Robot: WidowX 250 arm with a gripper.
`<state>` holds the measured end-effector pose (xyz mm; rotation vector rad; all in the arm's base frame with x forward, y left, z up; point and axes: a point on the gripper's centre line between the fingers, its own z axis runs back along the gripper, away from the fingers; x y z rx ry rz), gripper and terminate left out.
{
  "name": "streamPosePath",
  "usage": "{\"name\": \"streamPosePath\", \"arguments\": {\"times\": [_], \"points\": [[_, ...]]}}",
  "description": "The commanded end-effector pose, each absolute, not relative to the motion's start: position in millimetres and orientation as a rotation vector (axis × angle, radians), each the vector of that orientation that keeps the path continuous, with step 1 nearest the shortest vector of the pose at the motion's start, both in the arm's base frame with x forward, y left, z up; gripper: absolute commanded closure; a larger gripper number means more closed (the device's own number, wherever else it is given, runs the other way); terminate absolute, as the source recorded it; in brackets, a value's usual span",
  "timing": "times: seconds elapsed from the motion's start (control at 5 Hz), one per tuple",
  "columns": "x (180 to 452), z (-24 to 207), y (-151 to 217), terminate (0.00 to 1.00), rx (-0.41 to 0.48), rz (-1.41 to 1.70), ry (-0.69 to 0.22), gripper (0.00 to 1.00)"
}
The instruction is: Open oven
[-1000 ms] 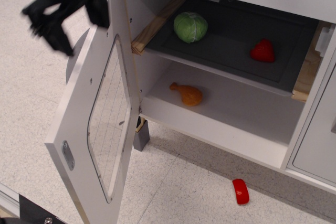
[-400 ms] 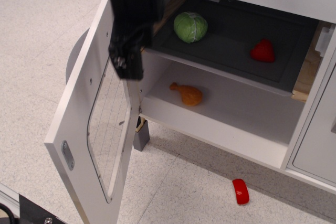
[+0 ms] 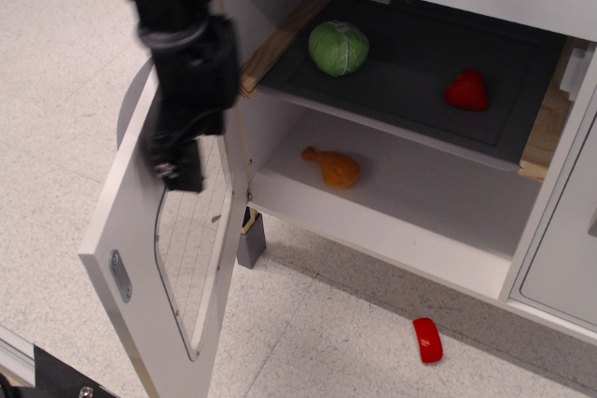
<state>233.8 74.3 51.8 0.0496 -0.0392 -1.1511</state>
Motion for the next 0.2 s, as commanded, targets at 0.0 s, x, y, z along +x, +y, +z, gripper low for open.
{"name": "streamPosePath", "arguments": {"times": [0.0], "points": [[221.3, 61.9, 96.6, 1.00, 0.113, -1.181, -0.026, 0.00]]}}
